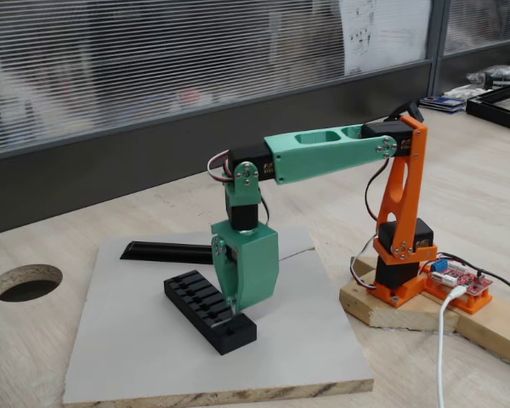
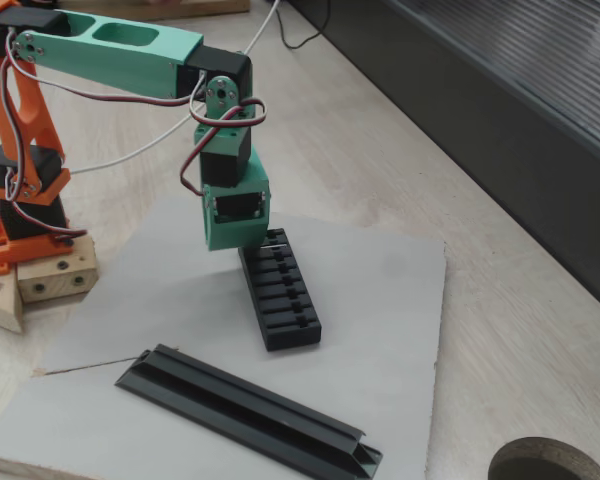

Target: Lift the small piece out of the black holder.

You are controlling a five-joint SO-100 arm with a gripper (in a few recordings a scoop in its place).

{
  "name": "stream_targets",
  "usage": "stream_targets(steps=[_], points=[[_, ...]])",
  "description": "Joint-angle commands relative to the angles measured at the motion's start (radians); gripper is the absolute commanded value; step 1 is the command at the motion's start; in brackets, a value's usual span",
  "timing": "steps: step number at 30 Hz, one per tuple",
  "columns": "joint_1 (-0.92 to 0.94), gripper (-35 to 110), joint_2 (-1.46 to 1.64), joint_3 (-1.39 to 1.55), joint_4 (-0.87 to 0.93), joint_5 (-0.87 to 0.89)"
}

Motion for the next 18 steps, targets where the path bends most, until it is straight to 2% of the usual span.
stream_targets(steps=[1,13,18], points=[[0.005,6,0.1,-0.002,0.012,0.005],[0.006,6,0.241,-0.012,0.015,-0.002],[0.109,6,0.347,-0.012,0.012,-0.002]])
